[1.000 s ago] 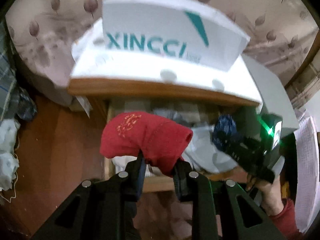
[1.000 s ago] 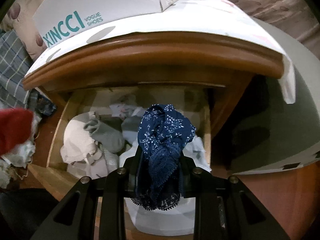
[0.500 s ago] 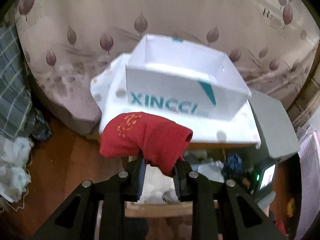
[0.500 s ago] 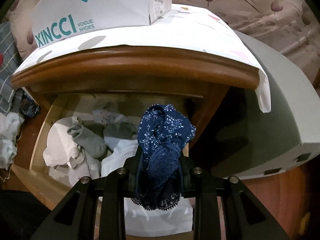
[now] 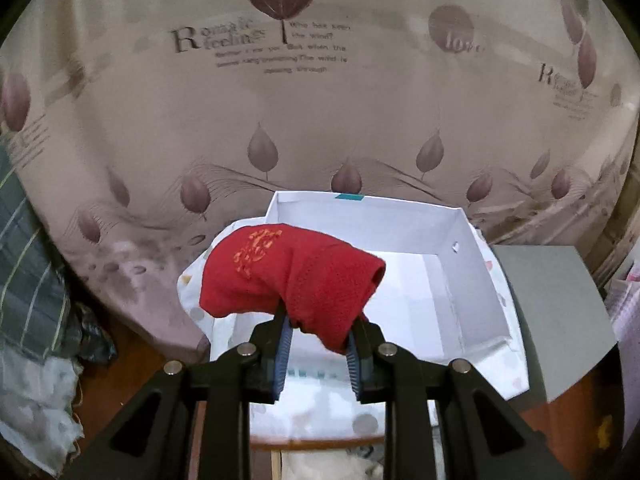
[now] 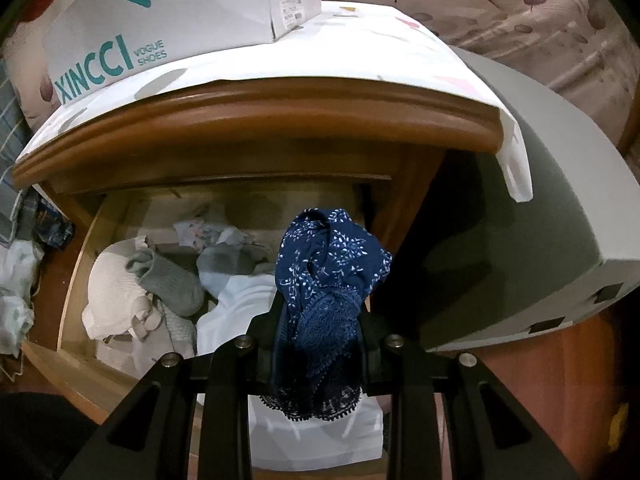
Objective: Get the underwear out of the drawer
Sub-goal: 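Lift the red underwear into the white box with the left tool while the right holds blue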
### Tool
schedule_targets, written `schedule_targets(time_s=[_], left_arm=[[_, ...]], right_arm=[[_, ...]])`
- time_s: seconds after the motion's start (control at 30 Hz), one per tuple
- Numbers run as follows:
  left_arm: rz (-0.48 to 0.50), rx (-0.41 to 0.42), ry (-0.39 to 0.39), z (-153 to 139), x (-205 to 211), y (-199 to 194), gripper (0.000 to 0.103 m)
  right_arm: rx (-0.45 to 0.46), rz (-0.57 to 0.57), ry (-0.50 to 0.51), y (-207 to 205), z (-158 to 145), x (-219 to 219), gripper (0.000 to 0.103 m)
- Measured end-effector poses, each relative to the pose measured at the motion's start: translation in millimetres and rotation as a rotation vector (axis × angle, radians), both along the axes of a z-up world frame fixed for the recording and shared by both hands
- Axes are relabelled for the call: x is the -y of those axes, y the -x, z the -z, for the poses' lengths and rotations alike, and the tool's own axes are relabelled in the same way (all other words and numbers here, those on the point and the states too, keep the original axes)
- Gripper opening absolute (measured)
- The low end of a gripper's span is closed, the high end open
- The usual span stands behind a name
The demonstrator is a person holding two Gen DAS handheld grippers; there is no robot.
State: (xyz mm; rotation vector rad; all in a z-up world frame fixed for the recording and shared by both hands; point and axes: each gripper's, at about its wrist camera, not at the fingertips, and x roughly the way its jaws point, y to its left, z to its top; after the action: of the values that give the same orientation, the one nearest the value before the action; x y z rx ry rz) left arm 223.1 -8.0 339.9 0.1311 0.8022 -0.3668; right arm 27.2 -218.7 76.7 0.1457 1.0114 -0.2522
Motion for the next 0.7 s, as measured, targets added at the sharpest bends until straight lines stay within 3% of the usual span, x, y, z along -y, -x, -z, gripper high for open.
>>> schedule_targets(time_s=[0.27, 0.53, 0.7], left_arm=[[0.014, -0.109, -0.023, 48.3, 27.3, -65.1, 0.024], [-0.018, -0.222, -0.052, 101.4, 31.0, -74.5, 0.024], [-0.047, -0.255, -0.055, 114.4, 29.8, -71.9, 0.024]], right_arm=[[-0.014, 0.002, -0.013, -1.6, 2.8, 4.2, 0.025], [-0.021, -0.007, -0.028, -3.0, 5.3, 3.4, 0.025], [-0.022, -0.007, -0.027, -3.0, 5.4, 2.5, 0.025]])
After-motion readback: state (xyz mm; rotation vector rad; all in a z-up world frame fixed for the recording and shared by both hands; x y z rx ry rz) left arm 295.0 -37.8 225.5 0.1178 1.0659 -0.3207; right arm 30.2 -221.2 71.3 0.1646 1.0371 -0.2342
